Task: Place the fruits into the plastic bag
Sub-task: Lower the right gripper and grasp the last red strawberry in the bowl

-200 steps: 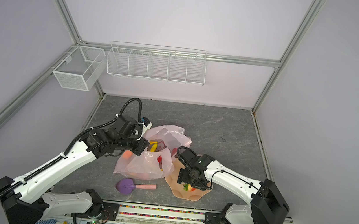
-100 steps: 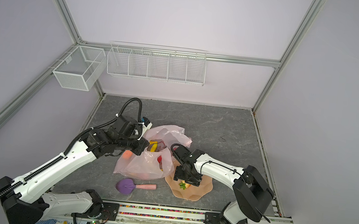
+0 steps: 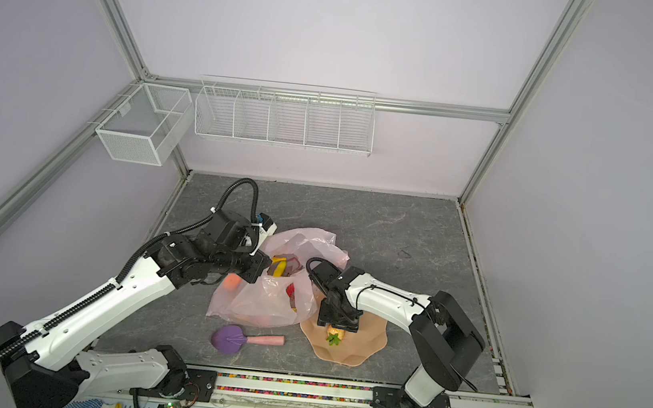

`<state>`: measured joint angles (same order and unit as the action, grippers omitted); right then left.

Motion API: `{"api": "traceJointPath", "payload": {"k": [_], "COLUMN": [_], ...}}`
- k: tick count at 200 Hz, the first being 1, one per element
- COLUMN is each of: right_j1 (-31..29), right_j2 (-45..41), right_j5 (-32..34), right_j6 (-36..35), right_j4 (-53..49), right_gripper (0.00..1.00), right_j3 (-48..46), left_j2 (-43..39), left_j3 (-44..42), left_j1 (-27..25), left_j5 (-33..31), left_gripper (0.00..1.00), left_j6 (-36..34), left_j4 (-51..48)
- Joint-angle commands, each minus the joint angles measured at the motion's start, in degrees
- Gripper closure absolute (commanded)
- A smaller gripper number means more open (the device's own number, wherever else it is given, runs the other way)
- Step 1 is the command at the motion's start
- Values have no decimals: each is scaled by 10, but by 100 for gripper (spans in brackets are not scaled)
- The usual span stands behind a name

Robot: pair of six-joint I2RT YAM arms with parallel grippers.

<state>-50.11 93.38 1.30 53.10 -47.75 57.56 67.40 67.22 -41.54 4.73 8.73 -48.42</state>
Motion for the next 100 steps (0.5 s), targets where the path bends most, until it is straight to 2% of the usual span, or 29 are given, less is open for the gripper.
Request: {"api": "traceJointPath", "payload": {"k": [1,100], "right_j1": [3,3], "right_j2": [7,-15], "right_j5": [11,26], "right_j6": [-4,-16], "right_j4": [-18,-42], "right_gripper": [35,50], "right_j3": [-2,17], "left_j2": [-9,-10], "left_j3": [-5,-5], "left_j1": [-2,-2], "left_j5": [-6,-7], "left_gripper": [100,100], "left_j6": [-1,-3], "left_j4": [-8,-10]}}
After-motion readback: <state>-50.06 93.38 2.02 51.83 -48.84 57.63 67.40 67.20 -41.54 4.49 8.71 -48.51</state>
